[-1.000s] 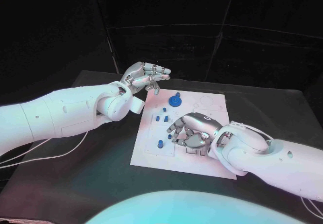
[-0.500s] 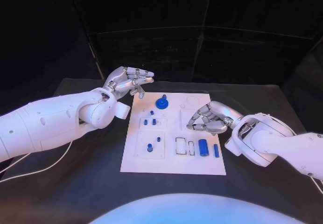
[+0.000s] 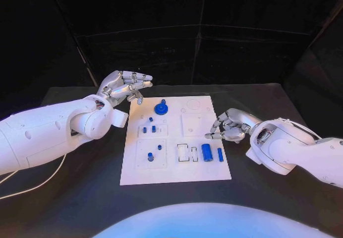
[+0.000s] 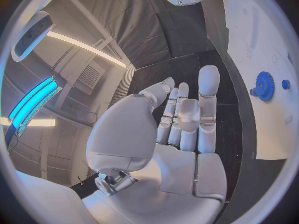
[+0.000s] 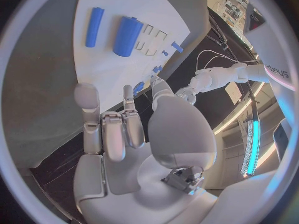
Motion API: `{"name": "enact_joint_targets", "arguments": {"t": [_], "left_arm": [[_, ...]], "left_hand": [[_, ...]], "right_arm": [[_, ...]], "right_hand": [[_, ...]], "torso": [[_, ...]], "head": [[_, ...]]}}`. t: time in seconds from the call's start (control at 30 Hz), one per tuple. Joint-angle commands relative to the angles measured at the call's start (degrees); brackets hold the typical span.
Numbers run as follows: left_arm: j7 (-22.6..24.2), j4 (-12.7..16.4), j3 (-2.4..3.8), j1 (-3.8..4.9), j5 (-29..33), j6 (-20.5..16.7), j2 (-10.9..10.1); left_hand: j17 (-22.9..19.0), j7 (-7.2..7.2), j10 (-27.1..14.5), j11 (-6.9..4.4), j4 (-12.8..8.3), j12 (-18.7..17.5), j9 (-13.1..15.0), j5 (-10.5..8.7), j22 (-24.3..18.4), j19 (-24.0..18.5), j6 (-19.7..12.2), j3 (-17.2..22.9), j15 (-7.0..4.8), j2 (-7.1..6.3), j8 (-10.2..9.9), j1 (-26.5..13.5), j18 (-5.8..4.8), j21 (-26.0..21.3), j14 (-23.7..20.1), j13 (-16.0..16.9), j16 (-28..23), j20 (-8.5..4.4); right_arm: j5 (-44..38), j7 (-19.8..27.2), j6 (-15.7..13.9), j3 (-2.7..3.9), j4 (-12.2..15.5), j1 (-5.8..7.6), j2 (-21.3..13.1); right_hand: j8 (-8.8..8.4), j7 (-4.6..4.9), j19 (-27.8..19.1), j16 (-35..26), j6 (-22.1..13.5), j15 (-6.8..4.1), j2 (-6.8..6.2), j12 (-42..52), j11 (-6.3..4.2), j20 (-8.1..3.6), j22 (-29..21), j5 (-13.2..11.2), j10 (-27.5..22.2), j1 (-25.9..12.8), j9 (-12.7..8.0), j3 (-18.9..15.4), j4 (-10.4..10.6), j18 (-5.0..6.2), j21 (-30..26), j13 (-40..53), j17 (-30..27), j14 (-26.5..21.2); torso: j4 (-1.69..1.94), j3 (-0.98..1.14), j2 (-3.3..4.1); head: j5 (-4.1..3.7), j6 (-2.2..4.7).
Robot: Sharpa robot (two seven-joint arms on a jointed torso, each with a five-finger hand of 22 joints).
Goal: Assemble the parts on the task board
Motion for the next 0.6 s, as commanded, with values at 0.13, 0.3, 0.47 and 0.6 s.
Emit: {"name": "enact_joint_targets", "arguments": {"t": [0.13,0.3,0.47,0.6], "left_arm": [[0.2,0.3,0.02,0.09,0.1,0.0,-0.2],[0.2,0.3,0.02,0.09,0.1,0.0,-0.2],[0.2,0.3,0.02,0.09,0.1,0.1,-0.2],[0.2,0.2,0.02,0.09,0.1,0.1,-0.2]], "left_hand": [[-0.1,0.06,-0.3,0.04,0.0,0.3,0.0,0.09,0.0,-0.1,-0.4,0.0,0.32,0.17,0.2,-0.1,0.32,-0.2,-0.2,0.1,0.1,0.13],[-0.1,0.06,-0.3,0.04,0.0,0.3,0.0,0.09,0.0,-0.1,-0.4,0.0,0.32,0.17,0.2,-0.1,0.32,-0.2,-0.2,0.1,0.1,0.13],[-0.1,0.06,-0.3,0.04,0.0,0.3,0.0,0.09,0.0,-0.1,-0.4,0.0,0.32,0.17,0.2,-0.1,0.32,-0.2,-0.2,0.1,0.1,0.13],[-0.1,0.06,-0.3,0.04,0.0,0.3,0.0,0.09,0.0,-0.1,-0.4,0.0,0.32,0.17,0.2,-0.1,0.32,-0.2,-0.2,0.1,0.1,0.13]], "right_arm": [[-8.1,-5.5,1.6,-0.45,0.5,-0.13,0.1],[-10.1,-6.7,2.8,-0.66,0.5,-0.29,0.4],[-10.8,-7.3,4.6,-0.76,0.5,-0.86,1.0],[-10.9,-7.5,5.9,-0.82,0.3,-1.37,1.7]], "right_hand": [[1.62,0.0,0.2,0.3,-1.7,0.25,-0.66,0.2,0.16,0.07,0.1,1.0,0.9,0.5,1.1,-2.9,4.2,-1.04,0.4,6.0,11.9,5.4],[2.52,0.0,0.2,0.3,-2.0,0.24,-0.88,0.2,0.06,0.1,0.2,0.7,1.0,1.1,1.6,-3.9,6.1,-1.06,0.4,6.2,12.0,5.4],[3.06,-0.11,0.2,0.4,-1.9,0.19,-0.79,0.2,-0.02,0.07,0.4,0.3,1.0,0.9,1.9,-4.3,6.5,-1.08,0.5,6.3,12.0,5.4],[3.14,-0.12,0.2,0.4,-1.9,0.18,-0.75,0.2,-0.03,0.06,0.4,0.2,1.0,0.8,2.0,-4.4,6.5,-1.08,0.5,6.3,12.0,5.4]], "torso": [[0.02,-0.1,0.03],[-0.02,-0.05,0.02],[0.05,-0.08,0.08],[0.01,-0.08,0.0]], "head": [[-0.59,-0.19],[-0.54,-0.29],[-0.57,-0.43],[-0.56,-0.59]]}}
